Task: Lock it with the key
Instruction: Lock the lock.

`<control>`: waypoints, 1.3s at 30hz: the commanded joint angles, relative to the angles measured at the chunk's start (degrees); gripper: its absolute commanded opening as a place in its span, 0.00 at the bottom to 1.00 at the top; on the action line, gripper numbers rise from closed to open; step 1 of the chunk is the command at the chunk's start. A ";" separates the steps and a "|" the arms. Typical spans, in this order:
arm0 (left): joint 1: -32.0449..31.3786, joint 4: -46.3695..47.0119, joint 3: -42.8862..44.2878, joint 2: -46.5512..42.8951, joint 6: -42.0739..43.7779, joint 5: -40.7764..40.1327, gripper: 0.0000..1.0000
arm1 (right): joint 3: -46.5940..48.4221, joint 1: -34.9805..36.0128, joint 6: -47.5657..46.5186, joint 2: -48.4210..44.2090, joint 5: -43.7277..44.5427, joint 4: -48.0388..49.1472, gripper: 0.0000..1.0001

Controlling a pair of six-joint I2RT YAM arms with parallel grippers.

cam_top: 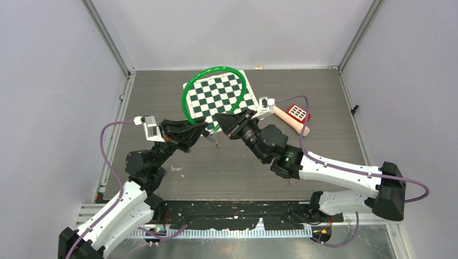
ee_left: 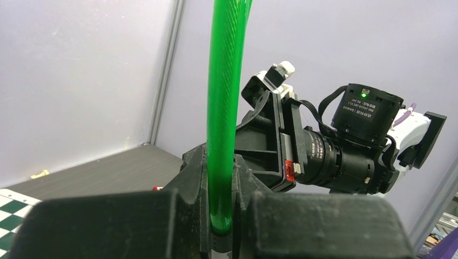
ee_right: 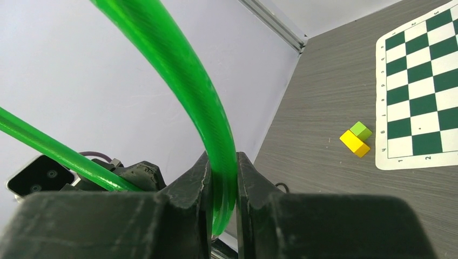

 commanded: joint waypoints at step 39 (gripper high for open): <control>-0.11 2.58 3.72 -3.62 5.67 3.60 0.00 | -0.18 1.83 -2.96 -8.98 -7.83 -5.10 0.76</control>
